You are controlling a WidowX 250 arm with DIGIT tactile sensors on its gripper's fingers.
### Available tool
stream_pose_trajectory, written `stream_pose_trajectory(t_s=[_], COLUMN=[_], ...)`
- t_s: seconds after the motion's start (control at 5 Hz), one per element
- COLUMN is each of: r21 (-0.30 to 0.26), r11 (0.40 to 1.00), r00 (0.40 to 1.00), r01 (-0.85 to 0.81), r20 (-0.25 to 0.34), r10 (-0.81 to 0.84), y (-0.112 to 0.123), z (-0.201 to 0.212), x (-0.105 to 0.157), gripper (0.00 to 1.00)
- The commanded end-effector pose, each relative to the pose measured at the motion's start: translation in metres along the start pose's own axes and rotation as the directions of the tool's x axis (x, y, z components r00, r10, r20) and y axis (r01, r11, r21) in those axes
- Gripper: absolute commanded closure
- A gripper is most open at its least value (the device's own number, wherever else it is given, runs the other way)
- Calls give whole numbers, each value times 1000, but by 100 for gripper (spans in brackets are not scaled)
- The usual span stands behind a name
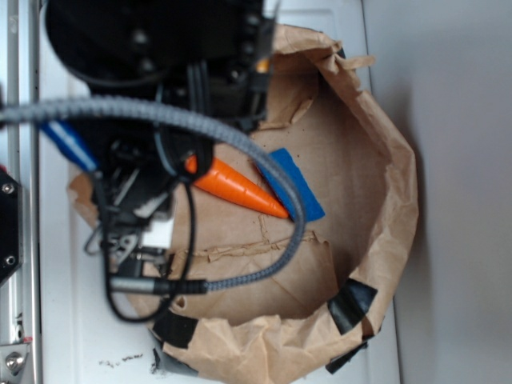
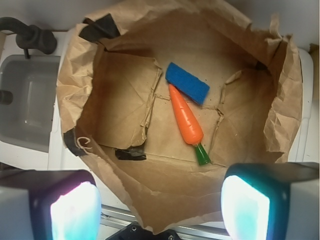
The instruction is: Grab the carrot.
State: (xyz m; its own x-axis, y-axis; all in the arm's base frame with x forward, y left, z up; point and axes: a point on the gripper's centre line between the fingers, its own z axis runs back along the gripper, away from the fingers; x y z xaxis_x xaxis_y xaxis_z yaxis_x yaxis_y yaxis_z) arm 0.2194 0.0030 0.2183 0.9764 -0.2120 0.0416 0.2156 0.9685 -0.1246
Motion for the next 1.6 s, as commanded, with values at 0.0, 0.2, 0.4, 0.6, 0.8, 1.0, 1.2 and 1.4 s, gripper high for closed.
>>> stream_pose_trajectory(t_s=[0.0,0.2,0.4,0.6,0.8,1.0,1.2,1.4], r21=[18,34,87,143,181,197,166,72], r11=[1000,981,966,955,950,940,935,924], r00=[999,972,953,948,955,950,941,925], r01=[-9,192,245,261,254,278,315,376], r20=[46,128,160,149,111,89,73,27], r10=[8,-195,-256,-282,-276,-300,-330,-379], y=[1,10,22,31,36,45,50,52], z=[12,-17,-45,-75,-104,-133,-154,-179], x=[2,-3,12,24,36,43,46,47], gripper=[0,0,0,0,0,0,0,0])
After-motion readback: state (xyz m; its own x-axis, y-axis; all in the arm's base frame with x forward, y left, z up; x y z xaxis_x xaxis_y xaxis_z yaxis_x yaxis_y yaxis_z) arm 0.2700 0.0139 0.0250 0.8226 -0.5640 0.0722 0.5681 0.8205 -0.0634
